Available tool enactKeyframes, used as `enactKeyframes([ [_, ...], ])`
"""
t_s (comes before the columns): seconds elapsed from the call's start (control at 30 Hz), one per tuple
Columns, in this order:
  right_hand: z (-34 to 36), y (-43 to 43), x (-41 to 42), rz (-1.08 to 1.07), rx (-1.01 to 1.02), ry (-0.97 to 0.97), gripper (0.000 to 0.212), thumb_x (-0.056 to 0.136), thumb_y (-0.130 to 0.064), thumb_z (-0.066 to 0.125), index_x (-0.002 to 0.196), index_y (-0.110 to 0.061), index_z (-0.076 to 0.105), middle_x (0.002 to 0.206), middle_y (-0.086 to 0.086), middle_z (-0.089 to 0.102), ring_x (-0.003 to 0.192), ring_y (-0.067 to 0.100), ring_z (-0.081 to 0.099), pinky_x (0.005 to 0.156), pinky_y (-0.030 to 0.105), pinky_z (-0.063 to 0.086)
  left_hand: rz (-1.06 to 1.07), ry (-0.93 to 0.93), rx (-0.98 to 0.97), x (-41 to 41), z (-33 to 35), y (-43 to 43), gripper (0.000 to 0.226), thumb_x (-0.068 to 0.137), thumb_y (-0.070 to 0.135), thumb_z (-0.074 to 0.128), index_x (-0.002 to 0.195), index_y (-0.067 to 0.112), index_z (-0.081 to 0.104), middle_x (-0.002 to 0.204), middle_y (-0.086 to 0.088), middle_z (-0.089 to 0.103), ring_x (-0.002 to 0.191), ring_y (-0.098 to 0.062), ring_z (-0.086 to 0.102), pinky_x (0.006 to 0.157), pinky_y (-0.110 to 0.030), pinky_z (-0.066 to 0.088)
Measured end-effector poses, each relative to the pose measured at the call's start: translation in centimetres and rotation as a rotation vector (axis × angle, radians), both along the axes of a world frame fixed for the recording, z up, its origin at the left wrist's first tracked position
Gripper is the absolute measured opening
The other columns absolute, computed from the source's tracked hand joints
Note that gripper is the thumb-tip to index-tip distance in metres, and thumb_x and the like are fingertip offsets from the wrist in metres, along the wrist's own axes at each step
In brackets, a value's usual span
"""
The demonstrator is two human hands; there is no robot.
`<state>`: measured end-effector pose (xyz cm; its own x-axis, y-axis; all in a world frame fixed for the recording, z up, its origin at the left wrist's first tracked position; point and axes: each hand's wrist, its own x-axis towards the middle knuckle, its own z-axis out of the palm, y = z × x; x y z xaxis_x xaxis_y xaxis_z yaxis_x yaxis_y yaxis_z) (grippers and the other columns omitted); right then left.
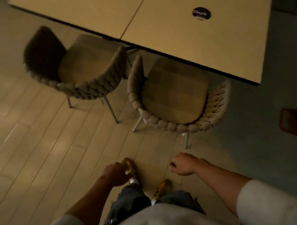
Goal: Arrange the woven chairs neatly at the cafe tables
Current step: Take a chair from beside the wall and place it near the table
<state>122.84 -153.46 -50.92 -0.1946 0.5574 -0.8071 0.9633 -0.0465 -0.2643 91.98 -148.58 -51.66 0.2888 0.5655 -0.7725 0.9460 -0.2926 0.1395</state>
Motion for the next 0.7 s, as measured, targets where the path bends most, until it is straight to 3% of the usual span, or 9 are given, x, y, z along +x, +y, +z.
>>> enactKeyframes([
  [0.13, 1.7, 2.2, -4.9, 0.208, 0.001, -0.005, 0.038, 0.098, -0.041, 0.049, 0.119, -0.018, 0.069, 0.118, 0.007, 0.070, 0.102, 0.027, 0.064, 0.080, 0.036, 0.051, 0.175, -0.056, 0.052, -4.0, 2.5, -2.0, 0.048, 0.096, 0.059, 0.049, 0.132, 0.029, 0.059, 0.122, 0.004, 0.068, 0.104, -0.016, 0.066, 0.087, -0.038, 0.058],
  [0.27, 3.2, 5.8, -10.1, 0.319, 0.075, -0.018, 0.037, 0.095, -0.042, 0.048, 0.113, -0.020, 0.072, 0.116, 0.008, 0.071, 0.099, 0.029, 0.065, 0.079, 0.035, 0.053, 0.315, -0.080, 0.081, -8.0, 3.3, -1.9, 0.049, 0.097, 0.059, 0.049, 0.134, 0.028, 0.059, 0.126, 0.005, 0.067, 0.111, -0.018, 0.064, 0.092, -0.039, 0.056],
  [0.43, 4.7, 9.5, -18.0, 0.391, 0.148, -0.039, 0.037, 0.089, -0.037, 0.046, 0.101, -0.014, 0.073, 0.112, 0.014, 0.072, 0.093, 0.033, 0.063, 0.078, 0.035, 0.051, 0.510, -0.112, 0.139, -14.0, 2.5, -1.6, 0.050, 0.093, 0.063, 0.050, 0.130, 0.031, 0.062, 0.123, 0.006, 0.068, 0.106, -0.019, 0.066, 0.090, -0.041, 0.057],
  [0.57, 4.5, 11.9, -23.1, 0.352, 0.208, -0.083, 0.057, 0.087, -0.051, 0.048, 0.129, -0.018, 0.066, 0.138, 0.011, 0.062, 0.123, 0.033, 0.059, 0.103, 0.042, 0.050, 0.600, -0.161, 0.186, -18.5, 1.4, -1.5, 0.055, 0.092, 0.060, 0.051, 0.137, 0.028, 0.055, 0.129, 0.003, 0.067, 0.112, -0.020, 0.065, 0.092, -0.041, 0.056],
  [0.7, 4.3, 14.5, -29.8, 0.487, 0.252, -0.123, 0.072, 0.095, -0.061, 0.048, 0.152, -0.016, 0.042, 0.163, 0.005, 0.032, 0.151, 0.025, 0.025, 0.123, 0.049, 0.022, 0.666, -0.159, 0.233, -25.3, 0.7, 0.3, 0.056, 0.095, 0.054, 0.055, 0.141, 0.022, 0.053, 0.134, -0.001, 0.065, 0.119, -0.022, 0.062, 0.096, -0.041, 0.052],
])
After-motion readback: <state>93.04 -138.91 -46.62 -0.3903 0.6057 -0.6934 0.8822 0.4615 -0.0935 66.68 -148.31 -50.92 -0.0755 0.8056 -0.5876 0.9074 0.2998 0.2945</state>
